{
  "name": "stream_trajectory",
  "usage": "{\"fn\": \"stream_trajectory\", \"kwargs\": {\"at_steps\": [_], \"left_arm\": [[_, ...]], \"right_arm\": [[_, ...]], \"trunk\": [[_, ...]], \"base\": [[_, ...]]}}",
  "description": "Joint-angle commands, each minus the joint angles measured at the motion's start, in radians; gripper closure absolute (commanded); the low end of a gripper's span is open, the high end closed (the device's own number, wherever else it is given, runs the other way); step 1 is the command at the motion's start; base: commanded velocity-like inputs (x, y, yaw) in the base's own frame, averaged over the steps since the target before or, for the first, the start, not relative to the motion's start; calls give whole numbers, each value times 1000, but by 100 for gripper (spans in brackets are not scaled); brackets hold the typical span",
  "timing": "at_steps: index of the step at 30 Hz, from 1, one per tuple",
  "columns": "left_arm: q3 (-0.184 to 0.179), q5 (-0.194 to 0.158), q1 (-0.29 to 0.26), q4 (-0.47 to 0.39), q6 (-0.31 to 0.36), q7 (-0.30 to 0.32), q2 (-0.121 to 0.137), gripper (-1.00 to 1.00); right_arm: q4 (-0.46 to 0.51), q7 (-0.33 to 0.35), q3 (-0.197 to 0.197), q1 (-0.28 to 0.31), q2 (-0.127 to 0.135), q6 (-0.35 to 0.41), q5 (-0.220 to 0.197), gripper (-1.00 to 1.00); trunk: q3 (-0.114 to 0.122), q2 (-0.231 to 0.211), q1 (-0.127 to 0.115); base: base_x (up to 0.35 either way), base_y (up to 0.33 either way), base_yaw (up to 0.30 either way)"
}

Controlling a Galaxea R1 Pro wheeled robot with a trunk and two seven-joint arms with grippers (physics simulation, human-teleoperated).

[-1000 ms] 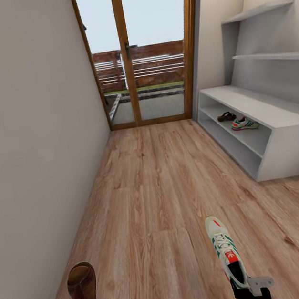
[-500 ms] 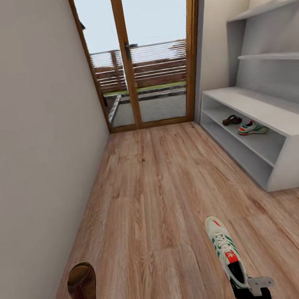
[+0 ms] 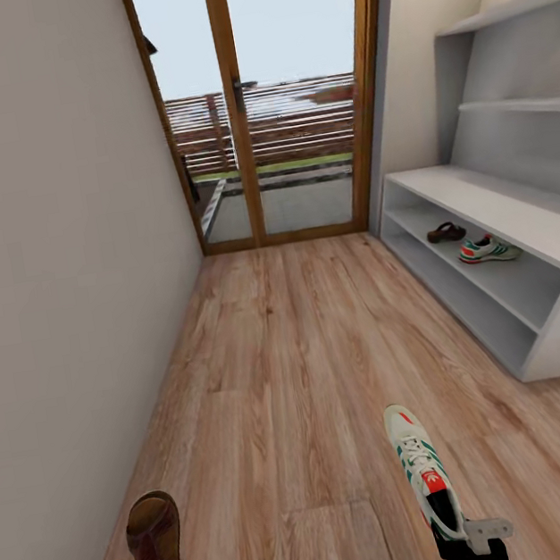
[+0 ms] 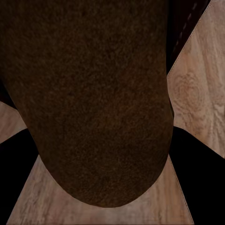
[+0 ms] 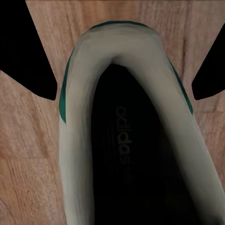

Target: Pick up the two gym shoes and the two sandals from the corridor floor and place them onto the hallstand (shoe rack) in the corridor, making sure they are on the rack and not on the floor. Arrange them so the two gym shoes are next to each other and the two sandals are next to each other.

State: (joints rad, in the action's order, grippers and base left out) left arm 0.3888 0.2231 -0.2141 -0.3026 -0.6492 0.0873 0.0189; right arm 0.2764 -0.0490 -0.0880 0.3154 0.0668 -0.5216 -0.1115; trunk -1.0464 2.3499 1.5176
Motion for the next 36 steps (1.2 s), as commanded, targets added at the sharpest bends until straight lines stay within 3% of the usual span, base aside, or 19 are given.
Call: {"fn": "stream_trajectory", "kwargs": {"at_steps": [1,36], "left_arm": [[9,2,-1,0,-3,9,0,100],[8,2,-1,0,-3,9,-1,100]], "right_arm": [[0,-3,-9,1,1,-3,-10,100],[0,-4,-9,1,1,-4,-10,100]], "trunk": [[-1,0,0],[-1,0,0]], "base": [[337,0,0],[337,0,0]]}}
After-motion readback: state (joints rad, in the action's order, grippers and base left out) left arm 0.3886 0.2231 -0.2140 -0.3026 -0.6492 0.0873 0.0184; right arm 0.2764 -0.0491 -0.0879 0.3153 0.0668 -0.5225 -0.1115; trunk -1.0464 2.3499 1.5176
